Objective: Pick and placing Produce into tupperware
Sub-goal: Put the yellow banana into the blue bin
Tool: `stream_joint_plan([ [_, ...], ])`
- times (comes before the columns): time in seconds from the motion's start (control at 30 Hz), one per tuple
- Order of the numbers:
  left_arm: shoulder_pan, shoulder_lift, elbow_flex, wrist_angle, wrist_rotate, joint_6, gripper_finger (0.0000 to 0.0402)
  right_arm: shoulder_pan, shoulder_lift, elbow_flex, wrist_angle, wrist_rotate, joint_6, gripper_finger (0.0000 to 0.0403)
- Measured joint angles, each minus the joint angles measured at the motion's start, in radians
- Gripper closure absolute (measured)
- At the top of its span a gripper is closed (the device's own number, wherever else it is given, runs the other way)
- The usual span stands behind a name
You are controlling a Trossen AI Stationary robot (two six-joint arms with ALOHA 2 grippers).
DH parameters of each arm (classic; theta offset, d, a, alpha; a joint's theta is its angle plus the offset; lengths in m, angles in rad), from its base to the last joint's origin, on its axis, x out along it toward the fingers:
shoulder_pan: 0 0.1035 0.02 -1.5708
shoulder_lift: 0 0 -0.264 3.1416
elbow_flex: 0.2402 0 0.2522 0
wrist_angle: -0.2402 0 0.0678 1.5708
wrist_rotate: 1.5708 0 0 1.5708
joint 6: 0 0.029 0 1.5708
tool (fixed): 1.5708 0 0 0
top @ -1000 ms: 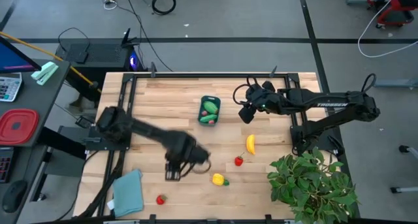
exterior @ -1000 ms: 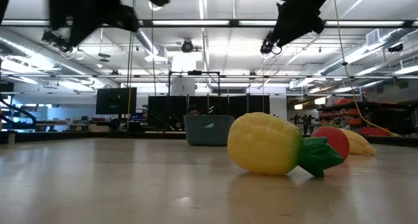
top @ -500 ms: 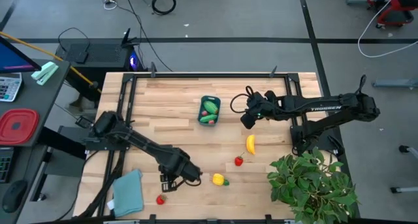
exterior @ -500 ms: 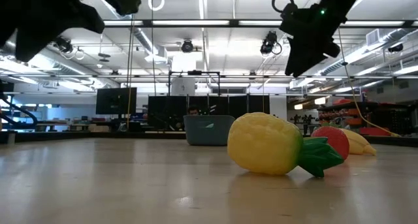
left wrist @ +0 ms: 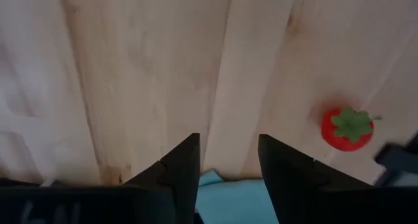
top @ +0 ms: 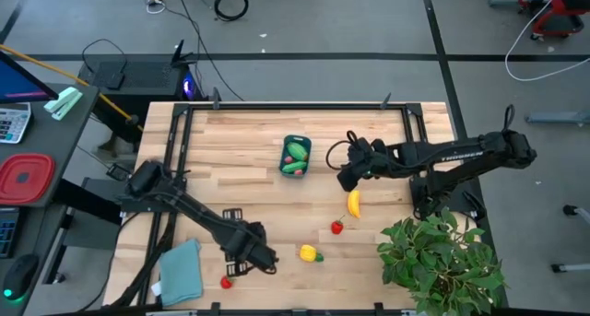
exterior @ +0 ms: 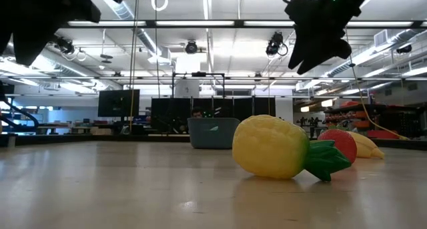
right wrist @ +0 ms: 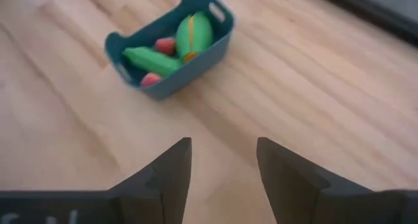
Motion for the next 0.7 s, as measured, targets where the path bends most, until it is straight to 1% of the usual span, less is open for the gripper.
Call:
stream_joint_plan([
  [0.07,-0.018,0.0,0.0,0.0,-0.02,-0.049,0.0239,0.016,0.0,0.0,-0.001,-0.046,0.04,0.022],
  [0.17,-0.046,0.0,0.0,0.008,-0.024,-0.128,0.0239,0.019,0.0,0.0,-0.009,-0.16,0.065,0.022],
  [0.27,-0.075,0.0,0.0,0.034,-0.027,-0.199,0.0239,0.026,0.0,0.0,-0.086,-0.261,0.223,0.022],
  [0.37,-0.104,0.0,0.0,0.072,-0.027,-0.259,0.0239,0.057,0.0,0.0,-0.181,-0.271,0.324,0.0226],
  [0.5,-0.139,0.0,0.0,0.147,-0.027,-0.299,0.0239,0.1,0.001,0.0,-0.305,-0.284,0.466,0.0237],
  [0.6,-0.16,0.0,0.0,0.205,-0.026,-0.322,0.0239,0.135,0.005,0.0,-0.333,-0.329,0.554,0.0243],
  [0.7,-0.174,0.0,0.0,0.25,-0.027,-0.34,0.0239,0.162,0.008,0.0,-0.333,-0.358,0.6,0.0245],
])
